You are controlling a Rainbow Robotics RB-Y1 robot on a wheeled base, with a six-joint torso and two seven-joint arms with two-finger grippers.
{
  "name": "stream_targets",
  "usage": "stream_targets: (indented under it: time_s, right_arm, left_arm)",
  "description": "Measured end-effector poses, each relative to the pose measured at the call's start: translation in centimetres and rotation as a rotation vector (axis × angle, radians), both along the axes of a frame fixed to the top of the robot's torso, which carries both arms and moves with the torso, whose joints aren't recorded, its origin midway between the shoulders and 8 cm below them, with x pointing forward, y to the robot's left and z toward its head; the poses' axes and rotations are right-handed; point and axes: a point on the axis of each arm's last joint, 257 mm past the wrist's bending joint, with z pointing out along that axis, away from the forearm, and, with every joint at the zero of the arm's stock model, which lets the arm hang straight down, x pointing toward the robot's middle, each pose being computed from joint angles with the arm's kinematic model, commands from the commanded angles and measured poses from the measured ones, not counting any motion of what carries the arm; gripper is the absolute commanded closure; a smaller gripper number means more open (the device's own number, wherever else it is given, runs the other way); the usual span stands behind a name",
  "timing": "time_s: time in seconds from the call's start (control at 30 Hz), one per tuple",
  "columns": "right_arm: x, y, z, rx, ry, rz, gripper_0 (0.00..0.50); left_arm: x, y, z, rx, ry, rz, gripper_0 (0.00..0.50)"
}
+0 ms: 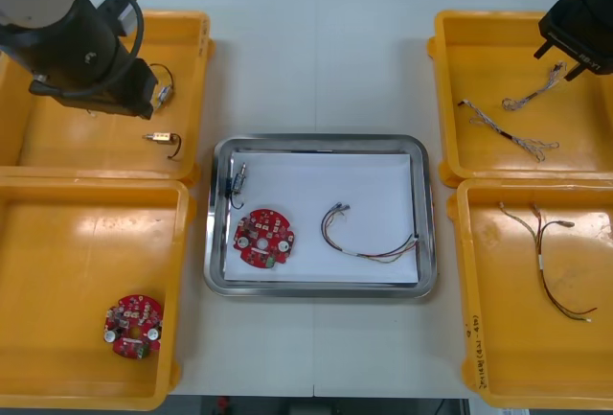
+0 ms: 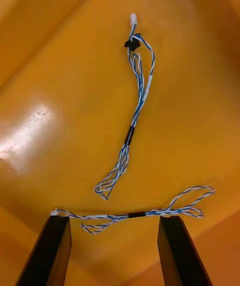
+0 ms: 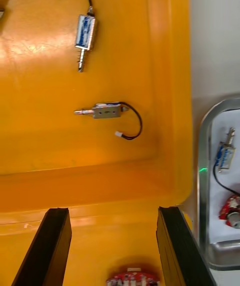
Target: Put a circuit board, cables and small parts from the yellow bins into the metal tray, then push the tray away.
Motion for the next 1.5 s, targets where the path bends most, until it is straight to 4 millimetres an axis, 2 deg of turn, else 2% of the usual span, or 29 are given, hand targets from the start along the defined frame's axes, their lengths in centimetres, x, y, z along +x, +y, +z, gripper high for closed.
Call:
stream_targets:
  time_s: [0.23, 0.4, 0.57, 1.0, 1.27, 1.5]
  right_arm:
    - [0.8, 1.1, -0.8, 0.093, -0.019, -0.159, 0.000]
    - [1.4, 0.7, -1.9, 0.128, -0.034, -0.220, 0.000]
    - [1.2, 0.1, -2.9, 0.122, -0.023, -0.236, 0.000]
    - [1.8, 0.0, -5.4, 0.152, -0.040, -0.265, 0.000]
    - [2.3, 0.5, -7.0, 0.172, -0.059, -0.278, 0.000]
    - [2.4, 0.5, -7.9, 0.173, -0.062, -0.284, 0.000]
  left_arm:
    - [1.5, 2.5, -0.4, -0.048, 0.049, 0.084, 0.000]
    - [3.5, 3.1, -0.7, -0.010, 0.024, -0.054, 0.000]
    - [5.3, 3.5, -0.8, 0.057, -0.011, -0.231, 0.000]
    - [9.3, 6.3, -2.0, -0.005, -0.075, -0.150, 0.000]
    - [11.7, 7.5, -1.2, 0.119, -0.135, -0.381, 0.000]
    - [13.9, 8.2, -1.7, 0.114, -0.196, -0.364, 0.000]
